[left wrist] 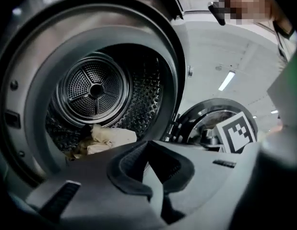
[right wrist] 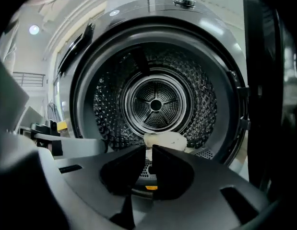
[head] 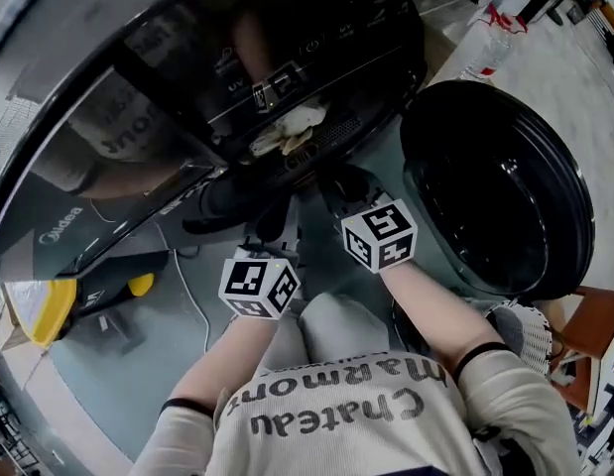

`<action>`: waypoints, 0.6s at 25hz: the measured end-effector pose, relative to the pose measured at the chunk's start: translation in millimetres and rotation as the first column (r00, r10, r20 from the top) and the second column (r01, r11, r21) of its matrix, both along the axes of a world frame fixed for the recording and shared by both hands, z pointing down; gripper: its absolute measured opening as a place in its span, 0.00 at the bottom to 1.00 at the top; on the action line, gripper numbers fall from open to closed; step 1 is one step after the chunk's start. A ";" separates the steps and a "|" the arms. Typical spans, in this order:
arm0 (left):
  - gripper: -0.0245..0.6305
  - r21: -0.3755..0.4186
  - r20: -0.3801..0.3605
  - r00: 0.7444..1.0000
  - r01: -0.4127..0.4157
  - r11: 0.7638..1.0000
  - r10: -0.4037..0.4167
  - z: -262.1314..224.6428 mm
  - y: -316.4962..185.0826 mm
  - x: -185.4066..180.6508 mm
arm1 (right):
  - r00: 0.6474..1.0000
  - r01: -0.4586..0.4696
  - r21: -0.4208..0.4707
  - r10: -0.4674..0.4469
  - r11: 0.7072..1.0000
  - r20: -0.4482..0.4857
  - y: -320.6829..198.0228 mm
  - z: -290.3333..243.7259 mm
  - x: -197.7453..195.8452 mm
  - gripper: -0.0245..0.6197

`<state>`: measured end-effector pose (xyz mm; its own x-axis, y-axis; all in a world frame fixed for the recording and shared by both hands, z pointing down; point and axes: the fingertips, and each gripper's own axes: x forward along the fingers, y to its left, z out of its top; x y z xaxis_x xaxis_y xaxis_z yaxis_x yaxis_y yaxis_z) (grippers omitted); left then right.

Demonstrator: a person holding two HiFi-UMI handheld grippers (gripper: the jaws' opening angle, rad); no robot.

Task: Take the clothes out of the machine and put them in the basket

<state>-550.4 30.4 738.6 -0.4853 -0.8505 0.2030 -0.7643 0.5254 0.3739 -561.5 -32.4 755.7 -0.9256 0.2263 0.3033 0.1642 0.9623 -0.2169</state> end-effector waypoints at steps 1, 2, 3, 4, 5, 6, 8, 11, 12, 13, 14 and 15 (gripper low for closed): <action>0.05 0.022 0.008 1.000 0.003 1.000 -0.004 4.5 -2.7 -5.6 | 1.000 0.008 0.016 -0.009 1.000 0.024 -1.2 3.7 -5.4 0.10; 0.05 0.041 0.020 1.000 0.009 0.999 -0.010 8.5 -4.2 -10.7 | 0.999 0.016 0.033 -0.018 0.999 0.048 -2.1 7.5 -10.0 0.11; 0.05 0.052 0.035 0.999 0.015 0.999 -0.017 12.6 -4.9 -14.6 | 0.997 0.020 0.047 -0.023 0.999 0.071 -3.1 11.6 -13.9 0.11; 0.05 0.055 0.050 0.999 0.018 0.998 -0.021 17.1 -5.1 -17.0 | 0.996 0.020 0.060 -0.025 0.998 0.091 -4.0 15.9 -17.3 0.11; 0.05 0.052 0.062 0.998 0.019 0.998 -0.022 22.0 -5.6 -18.0 | 0.994 0.020 0.071 -0.027 0.997 0.104 -4.9 20.2 -20.8 0.13; 0.05 0.047 0.067 0.998 0.016 0.999 -0.020 27.2 -6.7 -17.7 | 0.993 0.023 0.083 -0.032 0.996 0.111 -5.9 24.4 -24.6 0.17; 0.05 0.044 0.060 0.998 0.007 0.999 -0.010 37.0 -10.4 -14.7 | 0.993 0.038 0.111 -0.049 0.993 0.103 -8.5 30.9 -32.0 0.25; 0.05 0.048 0.050 0.999 0.005 0.999 -0.007 40.5 -13.0 -8.7 | 0.995 0.068 0.139 -0.076 0.988 0.058 -11.0 31.0 -42.6 0.46; 0.05 0.047 0.049 0.999 -0.001 0.999 -0.002 38.3 -13.5 -5.3 | 0.996 0.075 0.148 -0.082 0.986 0.042 -12.0 30.0 -46.4 0.50; 0.05 0.041 0.052 0.999 -0.012 0.999 0.010 35.5 -14.1 -1.2 | 0.996 0.084 0.162 -0.090 0.983 0.028 -12.9 29.6 -51.0 0.52; 0.05 0.028 0.058 0.998 -0.025 0.999 0.023 32.9 -14.5 2.3 | 0.995 0.095 0.180 -0.100 0.979 0.016 -13.6 29.9 -57.0 0.55; 0.05 0.012 0.066 0.997 -0.037 0.999 0.036 30.8 -14.8 4.4 | 0.994 0.107 0.200 -0.111 0.974 0.007 -13.9 30.8 -64.5 0.58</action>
<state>-545.9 15.6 769.4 -0.4660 -0.8701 0.1606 -0.8057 0.4923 0.3292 -626.0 -46.3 786.6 -0.9045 0.2630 0.3358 0.2726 0.9619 -0.0190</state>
